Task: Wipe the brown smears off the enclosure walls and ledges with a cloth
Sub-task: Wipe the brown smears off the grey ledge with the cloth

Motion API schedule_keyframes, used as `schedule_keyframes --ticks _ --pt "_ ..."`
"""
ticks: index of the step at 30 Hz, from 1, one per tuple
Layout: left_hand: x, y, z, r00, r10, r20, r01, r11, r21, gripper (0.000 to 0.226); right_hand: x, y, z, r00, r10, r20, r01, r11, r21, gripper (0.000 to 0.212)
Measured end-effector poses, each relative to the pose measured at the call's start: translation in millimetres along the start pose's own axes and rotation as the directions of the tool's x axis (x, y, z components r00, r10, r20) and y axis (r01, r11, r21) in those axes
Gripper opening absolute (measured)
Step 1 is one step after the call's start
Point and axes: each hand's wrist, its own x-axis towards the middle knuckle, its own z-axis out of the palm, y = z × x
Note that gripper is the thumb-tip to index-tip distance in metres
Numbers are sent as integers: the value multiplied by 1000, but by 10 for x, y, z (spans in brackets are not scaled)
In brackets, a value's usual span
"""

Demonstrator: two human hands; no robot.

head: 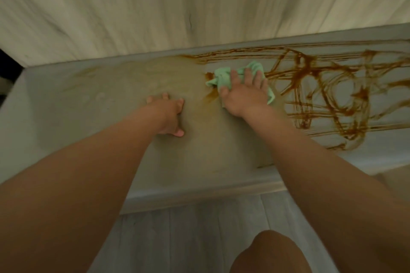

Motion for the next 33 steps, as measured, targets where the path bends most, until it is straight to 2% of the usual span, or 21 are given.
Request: schedule_keyframes --ticks 1,3,6,8,10,12,14,15,16,18,20,21,23,26,30,33 --pt "1 8 -3 1000 2 -3 -2 1000 5 108 0 -172 39 999 -32 -4 32 999 -2 71" --pt "8 10 -5 1000 12 -10 -12 1000 22 106 -36 -371 103 977 -215 17 215 976 -38 70" --pt "41 -11 12 999 39 -20 -38 999 24 102 -75 -176 34 881 -469 59 473 878 -74 66" --pt "105 -67 51 1000 19 -13 -19 999 -31 107 -7 49 -64 864 -499 65 503 858 -104 64" --pt "150 -78 97 1000 0 -4 -1 996 -85 114 139 240 -141 925 -378 39 380 915 -136 65" --pt "165 -86 116 1000 0 -10 -1 993 -122 116 314 213 -167 988 -152 -6 150 983 -109 67" --pt "155 -81 125 1000 -11 -4 9 982 -190 115 472 -61 -113 998 47 -34 -48 998 -32 69" --pt "152 -75 126 1000 -12 1 12 976 -218 115 517 -243 -88 996 87 -33 -87 996 1 70" --pt "134 -68 125 1000 -14 7 15 971 -239 115 543 -424 -61 998 57 -25 -57 998 9 69" --pt "127 -62 119 1000 -15 10 17 965 -260 115 533 -669 -23 983 -184 3 184 982 -34 64" --pt "93 -56 95 999 -20 29 27 961 -276 113 514 -652 -48 900 -433 52 436 898 -54 59" --pt "69 -47 76 999 -21 38 30 960 -277 113 540 -555 -86 873 -484 63 487 872 -48 58" --pt "44 -41 44 998 -23 60 39 962 -272 114 662 -321 -139 909 -416 13 417 907 -56 58" --pt "11 -25 -6 997 -26 77 46 961 -271 115 889 -182 -195 986 -115 -118 110 993 -44 58" --pt "-26 -29 6 997 -22 72 41 959 -281 113 1108 -703 -215 970 149 -193 -144 989 39 51" --pt "-47 -50 8 998 -17 57 33 953 -302 111 1192 -1060 -212 950 243 -196 -220 967 132 48"
